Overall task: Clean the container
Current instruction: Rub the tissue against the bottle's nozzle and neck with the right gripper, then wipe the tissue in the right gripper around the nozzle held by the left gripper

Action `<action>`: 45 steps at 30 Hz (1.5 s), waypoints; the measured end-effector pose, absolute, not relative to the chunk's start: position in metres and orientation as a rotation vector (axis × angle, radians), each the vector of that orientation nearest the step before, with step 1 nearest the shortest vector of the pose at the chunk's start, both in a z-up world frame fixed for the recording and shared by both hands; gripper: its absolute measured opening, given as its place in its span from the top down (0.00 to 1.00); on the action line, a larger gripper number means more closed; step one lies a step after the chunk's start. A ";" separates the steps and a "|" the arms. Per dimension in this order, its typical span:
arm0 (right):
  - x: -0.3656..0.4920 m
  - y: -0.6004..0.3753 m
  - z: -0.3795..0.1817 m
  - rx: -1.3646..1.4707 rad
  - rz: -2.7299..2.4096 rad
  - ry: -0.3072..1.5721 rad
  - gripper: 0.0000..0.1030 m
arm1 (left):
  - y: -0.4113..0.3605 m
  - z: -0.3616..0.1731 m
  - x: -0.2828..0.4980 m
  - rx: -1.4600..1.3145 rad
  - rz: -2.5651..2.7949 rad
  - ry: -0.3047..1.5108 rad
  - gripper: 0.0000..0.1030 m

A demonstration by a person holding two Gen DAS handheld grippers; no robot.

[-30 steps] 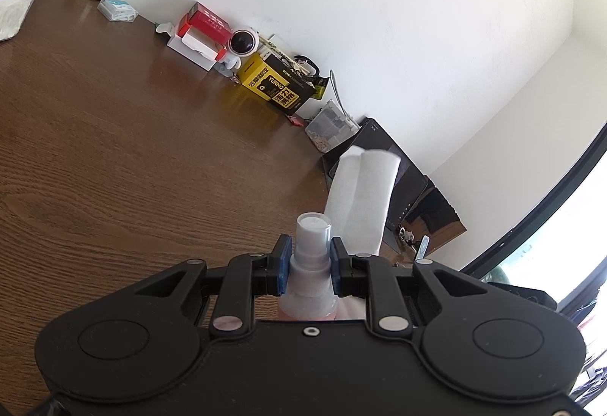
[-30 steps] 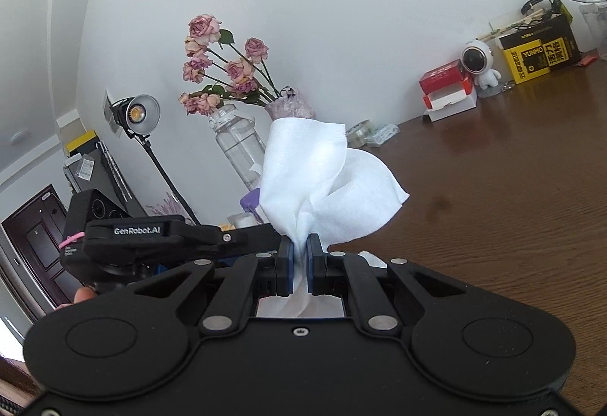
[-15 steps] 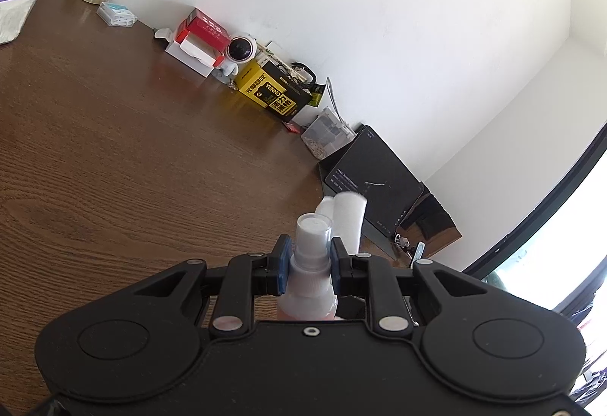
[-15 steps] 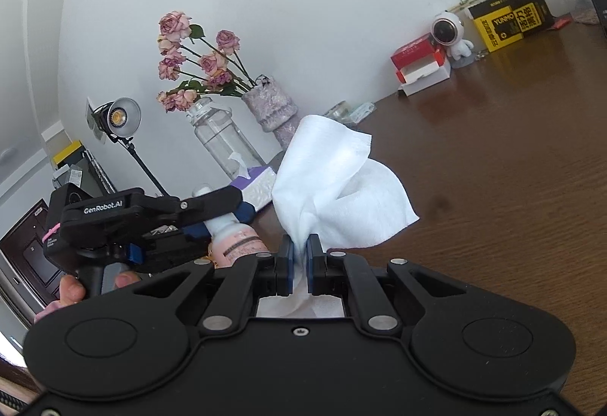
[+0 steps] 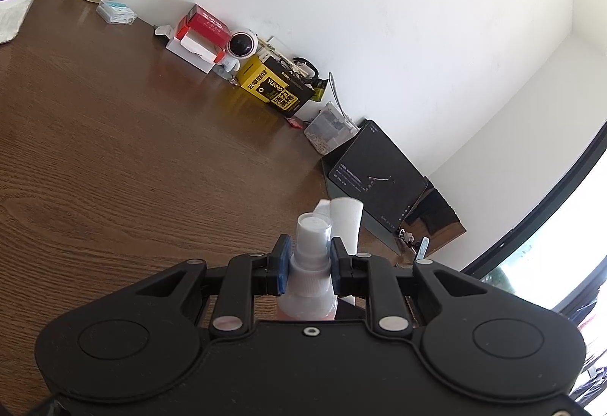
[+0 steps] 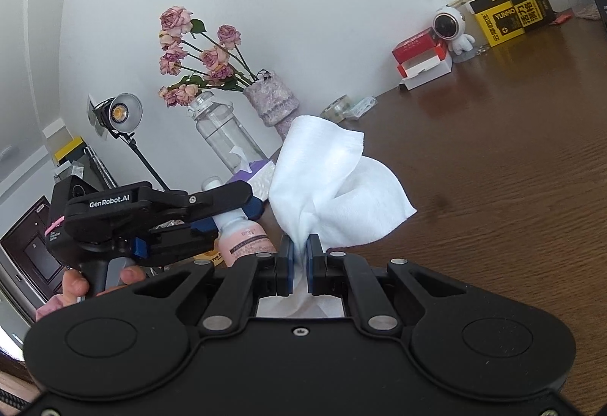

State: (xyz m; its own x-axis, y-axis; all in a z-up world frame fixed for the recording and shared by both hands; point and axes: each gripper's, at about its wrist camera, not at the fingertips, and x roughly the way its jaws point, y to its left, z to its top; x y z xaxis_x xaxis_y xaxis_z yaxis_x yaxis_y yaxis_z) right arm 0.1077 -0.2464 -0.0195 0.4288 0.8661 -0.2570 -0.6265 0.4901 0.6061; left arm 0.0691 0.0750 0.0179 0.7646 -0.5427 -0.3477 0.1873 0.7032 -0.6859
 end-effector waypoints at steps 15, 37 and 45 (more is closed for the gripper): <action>0.107 -0.241 -0.003 0.443 1.013 0.543 0.94 | 0.074 0.018 0.069 -0.674 -0.433 0.567 0.79; 0.100 -0.244 -0.020 0.406 0.984 0.615 0.94 | 0.079 0.016 0.072 -0.675 -0.416 0.565 0.79; 0.107 -0.238 0.002 0.383 1.004 0.548 0.94 | 0.075 0.016 0.071 -0.670 -0.429 0.571 0.79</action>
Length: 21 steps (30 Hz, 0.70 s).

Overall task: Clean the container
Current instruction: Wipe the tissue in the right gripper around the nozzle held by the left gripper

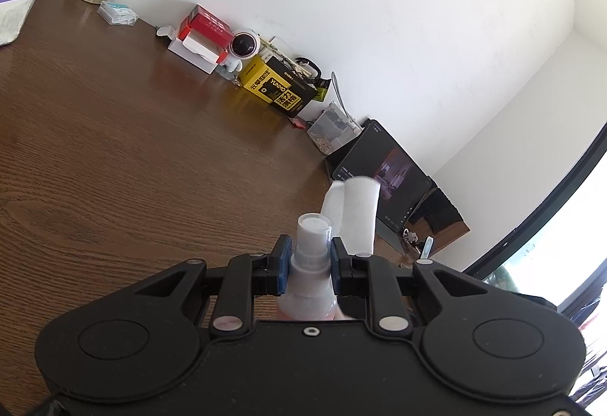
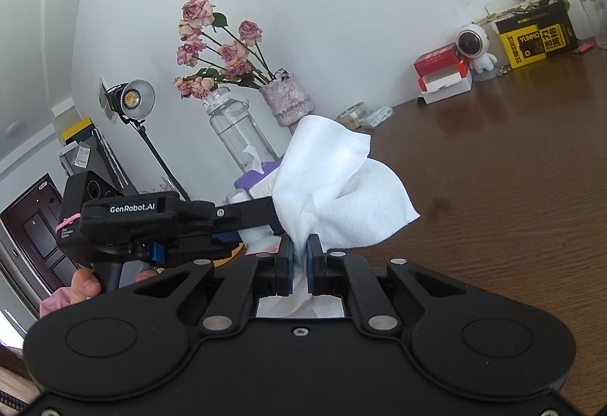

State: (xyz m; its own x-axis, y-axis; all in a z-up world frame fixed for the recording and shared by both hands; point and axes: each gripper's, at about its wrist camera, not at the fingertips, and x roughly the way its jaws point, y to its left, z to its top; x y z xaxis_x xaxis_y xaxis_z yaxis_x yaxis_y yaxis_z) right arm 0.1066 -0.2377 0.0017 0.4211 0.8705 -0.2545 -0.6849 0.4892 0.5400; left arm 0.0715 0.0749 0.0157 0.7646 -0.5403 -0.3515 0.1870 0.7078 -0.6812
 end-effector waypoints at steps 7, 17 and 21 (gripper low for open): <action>0.110 -0.233 0.011 0.377 1.021 0.514 0.94 | 0.072 0.016 0.069 -0.666 -0.437 0.569 0.79; 0.112 -0.238 -0.001 0.391 1.001 0.552 0.94 | 0.072 0.013 0.071 -0.668 -0.436 0.573 0.79; 0.110 -0.239 -0.005 0.382 1.003 0.565 0.94 | 0.073 0.014 0.071 -0.669 -0.432 0.566 0.79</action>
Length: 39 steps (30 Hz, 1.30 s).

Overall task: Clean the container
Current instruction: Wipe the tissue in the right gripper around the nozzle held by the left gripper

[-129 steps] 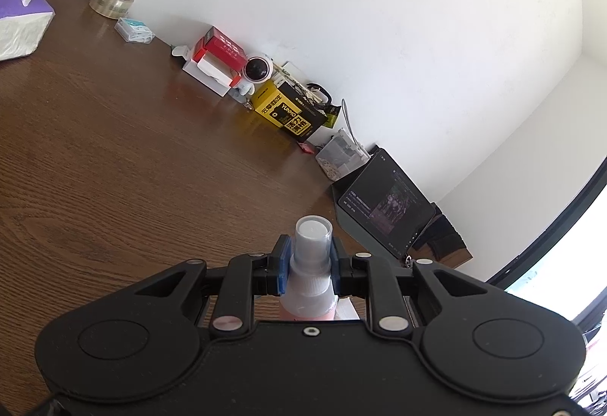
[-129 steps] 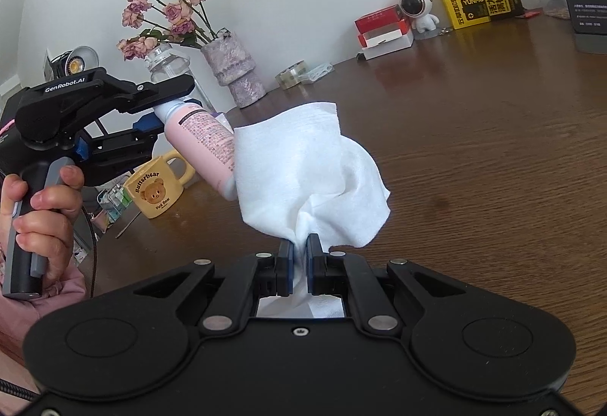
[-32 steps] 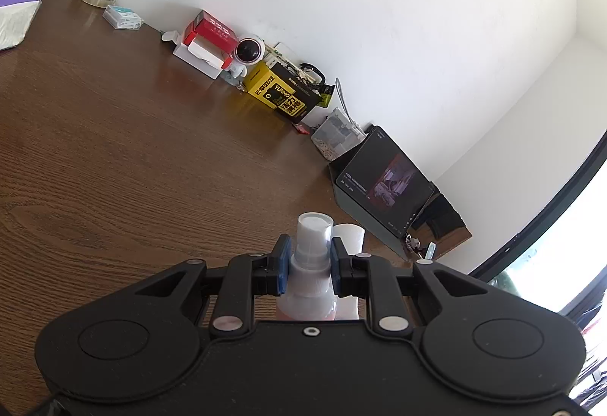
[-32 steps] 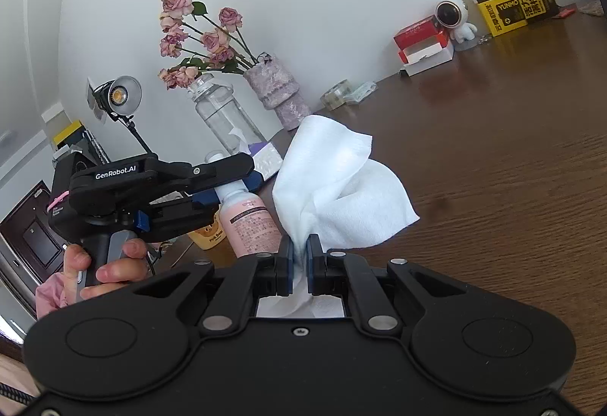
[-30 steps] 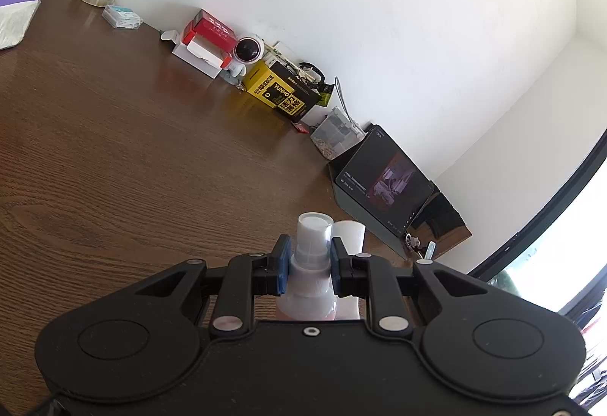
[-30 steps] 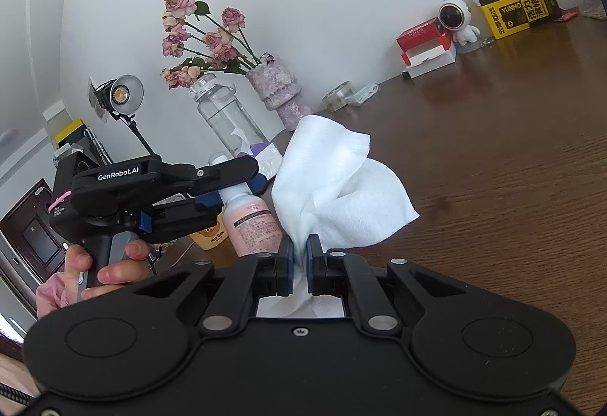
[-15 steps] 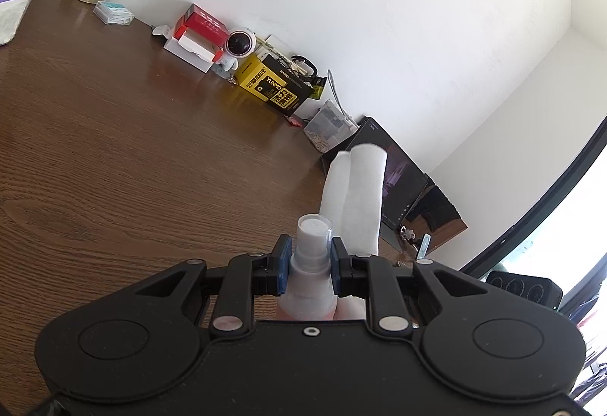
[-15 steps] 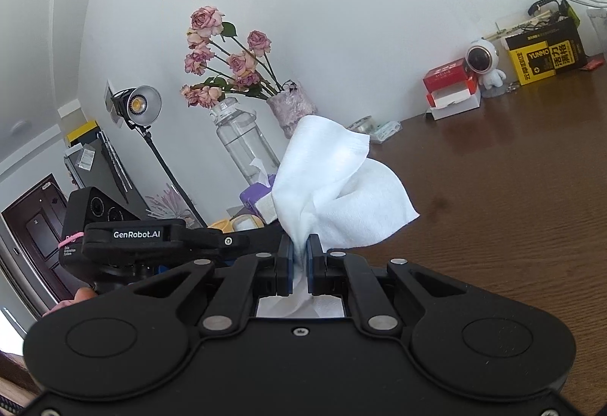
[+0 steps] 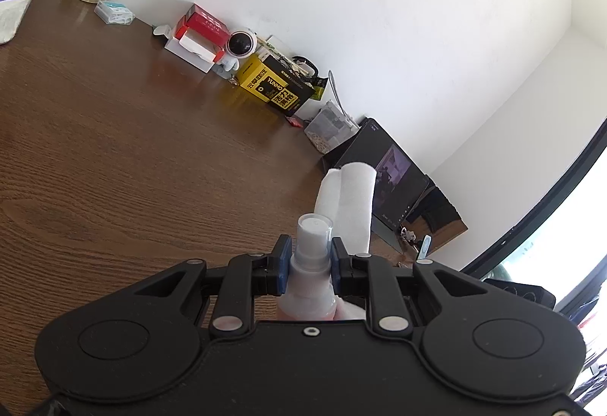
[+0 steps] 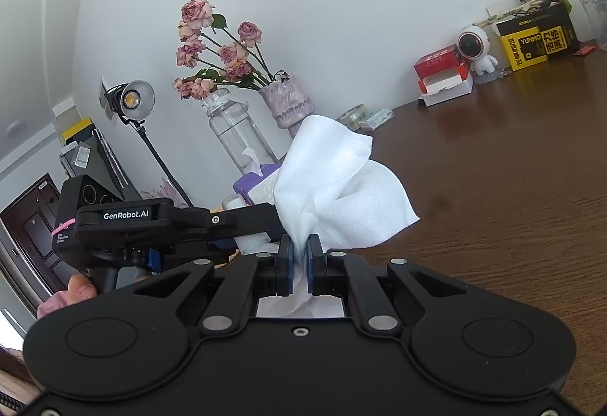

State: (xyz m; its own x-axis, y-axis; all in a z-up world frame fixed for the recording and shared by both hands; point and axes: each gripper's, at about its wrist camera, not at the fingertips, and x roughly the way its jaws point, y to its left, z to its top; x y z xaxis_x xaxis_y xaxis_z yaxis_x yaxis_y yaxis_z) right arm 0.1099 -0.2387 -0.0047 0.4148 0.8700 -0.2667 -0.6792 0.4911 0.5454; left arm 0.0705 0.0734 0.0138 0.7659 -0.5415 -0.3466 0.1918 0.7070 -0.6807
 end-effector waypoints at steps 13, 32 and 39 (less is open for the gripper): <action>0.102 -0.242 -0.023 0.354 0.982 0.638 0.94 | 0.077 0.016 0.072 -0.675 -0.417 0.560 0.79; 0.066 -0.228 0.008 0.200 1.041 0.497 0.93 | 0.076 0.016 0.071 -0.669 -0.403 0.561 0.79; 0.054 -0.209 0.012 0.159 1.133 0.498 0.94 | 0.073 0.014 0.072 -0.672 -0.418 0.566 0.79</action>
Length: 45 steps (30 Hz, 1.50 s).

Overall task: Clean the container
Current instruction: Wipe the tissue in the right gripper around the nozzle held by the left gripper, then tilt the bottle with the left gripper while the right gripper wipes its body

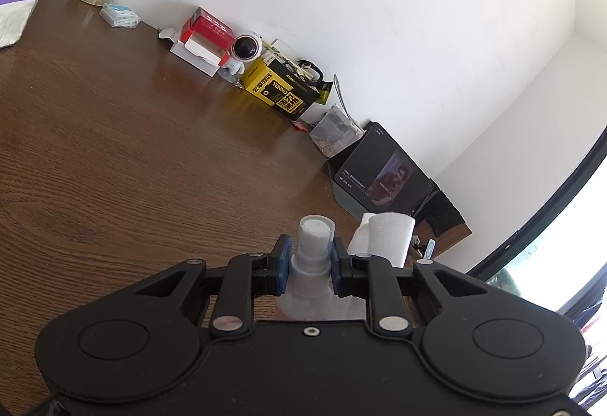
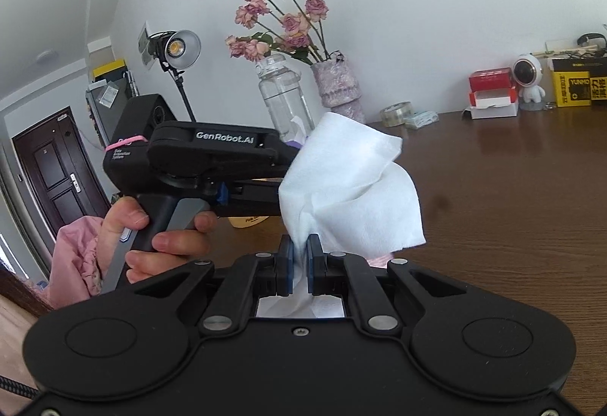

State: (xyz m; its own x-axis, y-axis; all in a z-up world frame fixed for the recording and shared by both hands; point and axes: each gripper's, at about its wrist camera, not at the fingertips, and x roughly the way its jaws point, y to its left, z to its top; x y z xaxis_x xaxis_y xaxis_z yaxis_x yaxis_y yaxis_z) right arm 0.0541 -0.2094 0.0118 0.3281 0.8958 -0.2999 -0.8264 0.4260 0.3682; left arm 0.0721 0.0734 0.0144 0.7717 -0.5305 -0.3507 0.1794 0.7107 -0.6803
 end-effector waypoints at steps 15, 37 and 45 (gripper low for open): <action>0.065 -0.227 0.021 0.158 1.027 0.453 0.94 | 0.072 0.015 0.070 -0.665 -0.424 0.564 0.79; 0.121 -0.244 -0.030 0.383 0.980 0.648 0.94 | 0.074 0.017 0.070 -0.685 -0.437 0.558 0.79; 0.116 -0.244 -0.043 0.411 0.993 0.698 0.93 | 0.074 0.022 0.070 -0.686 -0.441 0.543 0.79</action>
